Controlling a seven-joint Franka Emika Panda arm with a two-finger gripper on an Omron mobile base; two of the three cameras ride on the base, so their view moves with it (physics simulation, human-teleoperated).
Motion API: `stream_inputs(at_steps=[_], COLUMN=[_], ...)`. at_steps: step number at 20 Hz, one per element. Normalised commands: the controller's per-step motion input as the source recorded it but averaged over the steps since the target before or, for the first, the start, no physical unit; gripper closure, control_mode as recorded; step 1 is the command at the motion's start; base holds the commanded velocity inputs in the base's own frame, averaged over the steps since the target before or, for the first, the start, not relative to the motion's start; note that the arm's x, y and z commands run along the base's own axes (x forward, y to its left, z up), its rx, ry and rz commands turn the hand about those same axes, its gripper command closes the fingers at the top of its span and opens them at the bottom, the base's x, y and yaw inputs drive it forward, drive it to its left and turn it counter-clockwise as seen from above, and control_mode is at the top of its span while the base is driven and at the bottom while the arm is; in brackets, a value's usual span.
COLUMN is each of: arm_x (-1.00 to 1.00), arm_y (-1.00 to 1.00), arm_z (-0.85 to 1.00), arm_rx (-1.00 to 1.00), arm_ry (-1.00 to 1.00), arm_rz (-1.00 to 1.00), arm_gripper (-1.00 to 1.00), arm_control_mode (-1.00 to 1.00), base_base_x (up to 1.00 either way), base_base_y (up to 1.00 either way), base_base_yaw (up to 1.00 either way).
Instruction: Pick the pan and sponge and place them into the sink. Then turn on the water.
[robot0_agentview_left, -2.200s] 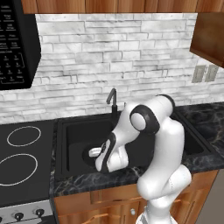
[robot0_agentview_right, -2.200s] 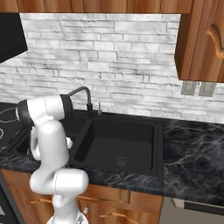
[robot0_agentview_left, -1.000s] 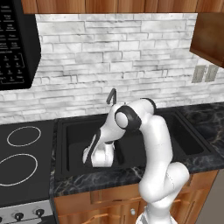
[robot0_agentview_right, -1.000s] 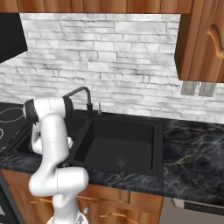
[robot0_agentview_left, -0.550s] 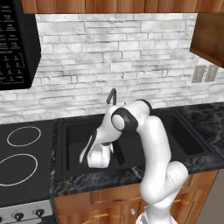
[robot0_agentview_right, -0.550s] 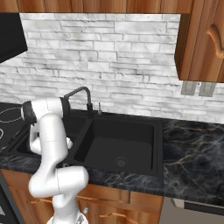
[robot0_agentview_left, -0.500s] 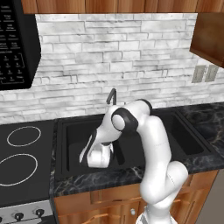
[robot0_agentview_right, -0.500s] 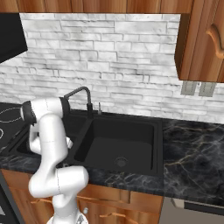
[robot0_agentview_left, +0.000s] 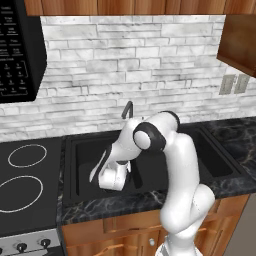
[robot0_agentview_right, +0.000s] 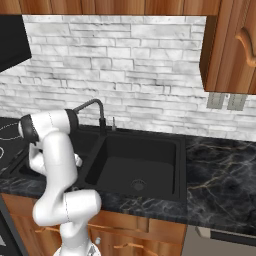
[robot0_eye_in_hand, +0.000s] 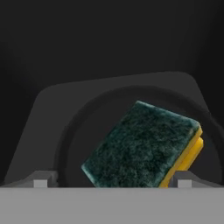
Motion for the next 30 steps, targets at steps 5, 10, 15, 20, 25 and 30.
stream_inputs(at_steps=[5,10,15,20,25,30], arm_x=[-0.26,-0.21,0.13,0.20,0.15,0.06], arm_y=[0.00,0.02,0.09,0.16,0.29,0.27], arm_z=[0.30,0.12,-0.21,-0.05,-0.20,-0.21], arm_rx=[0.00,0.00,0.00,0.00,0.00,-0.01], arm_ry=[-0.02,0.00,0.07,0.00,0.00,-0.03], arm_rz=[-0.03,-0.03,-0.02,-0.01,0.00,0.00], arm_gripper=[-1.00,-1.00,-1.00,-1.00,-1.00,-1.00], arm_control_mode=[-1.00,-1.00,-1.00,-1.00,-1.00,-1.00], base_base_x=[0.00,0.00,0.00,0.00,0.00,0.00], base_base_y=[0.00,0.00,0.00,0.00,0.00,0.00], base_base_yaw=[0.00,0.00,0.00,0.00,0.00,0.00])
